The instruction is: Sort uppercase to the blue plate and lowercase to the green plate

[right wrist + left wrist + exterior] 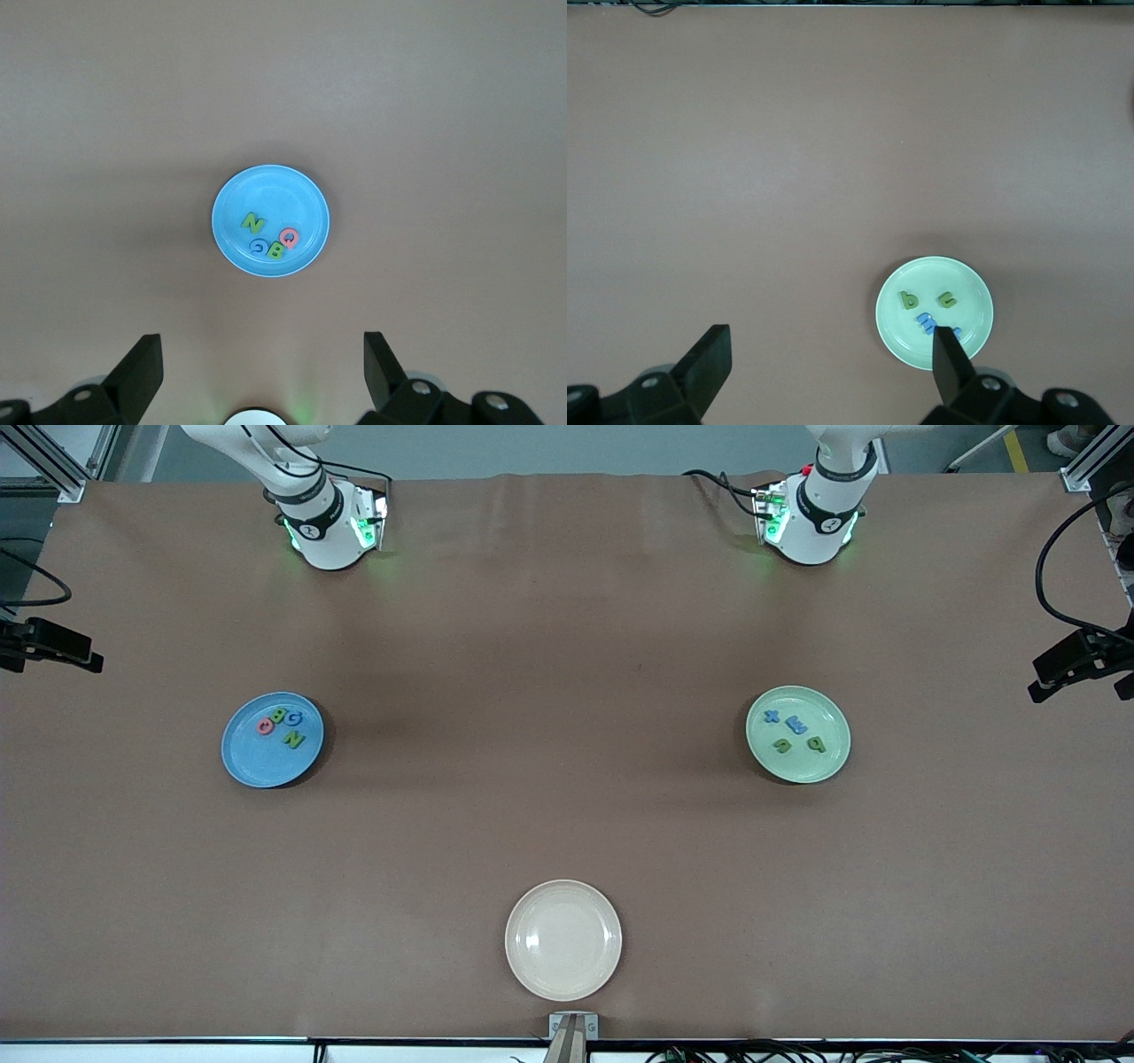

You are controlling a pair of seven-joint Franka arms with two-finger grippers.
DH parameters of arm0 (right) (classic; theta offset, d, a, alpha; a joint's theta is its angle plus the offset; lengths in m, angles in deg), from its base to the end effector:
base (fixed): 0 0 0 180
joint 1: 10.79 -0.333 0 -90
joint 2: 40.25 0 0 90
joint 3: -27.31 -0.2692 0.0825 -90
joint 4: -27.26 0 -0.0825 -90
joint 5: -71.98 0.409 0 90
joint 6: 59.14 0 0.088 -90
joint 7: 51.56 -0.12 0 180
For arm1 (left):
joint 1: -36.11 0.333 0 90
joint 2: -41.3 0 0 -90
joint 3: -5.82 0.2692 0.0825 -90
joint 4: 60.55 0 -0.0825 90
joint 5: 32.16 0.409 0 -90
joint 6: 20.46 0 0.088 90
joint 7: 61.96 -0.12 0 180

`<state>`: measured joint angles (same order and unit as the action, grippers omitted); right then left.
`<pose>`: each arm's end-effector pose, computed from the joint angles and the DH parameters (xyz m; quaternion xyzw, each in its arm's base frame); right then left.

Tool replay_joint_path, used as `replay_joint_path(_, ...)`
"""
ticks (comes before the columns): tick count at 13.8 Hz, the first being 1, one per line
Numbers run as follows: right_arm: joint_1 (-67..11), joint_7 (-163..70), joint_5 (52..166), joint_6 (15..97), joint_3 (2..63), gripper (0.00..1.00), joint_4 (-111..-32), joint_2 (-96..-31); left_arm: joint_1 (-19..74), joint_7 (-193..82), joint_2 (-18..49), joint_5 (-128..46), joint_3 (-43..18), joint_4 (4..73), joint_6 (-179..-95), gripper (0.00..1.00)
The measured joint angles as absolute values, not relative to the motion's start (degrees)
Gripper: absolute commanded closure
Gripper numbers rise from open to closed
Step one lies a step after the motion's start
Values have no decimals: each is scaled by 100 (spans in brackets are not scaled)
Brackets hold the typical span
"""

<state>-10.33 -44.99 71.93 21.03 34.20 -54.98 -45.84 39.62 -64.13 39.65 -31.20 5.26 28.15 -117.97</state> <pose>0.5805 -0.0720 0.5605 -0.9977 0.0069 0.0667 0.0018 0.6011 0.0328 0.5716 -0.9980 -0.0062 -0.0620 0.0110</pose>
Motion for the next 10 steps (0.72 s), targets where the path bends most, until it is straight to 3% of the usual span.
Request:
replay_joint_path(4, -1040, -4499, 7225, 2108, 3417, 0, -5658, -4401, 3581, -6413, 3965, -3120, 908, 2814, -11725, 0)
replay_joint_path(10, -1147, -4493, 7242, 2129, 3400, 0, -5889, -4123, 3553, -6340, 4060, -3120, 952, 2884, -11439, 0)
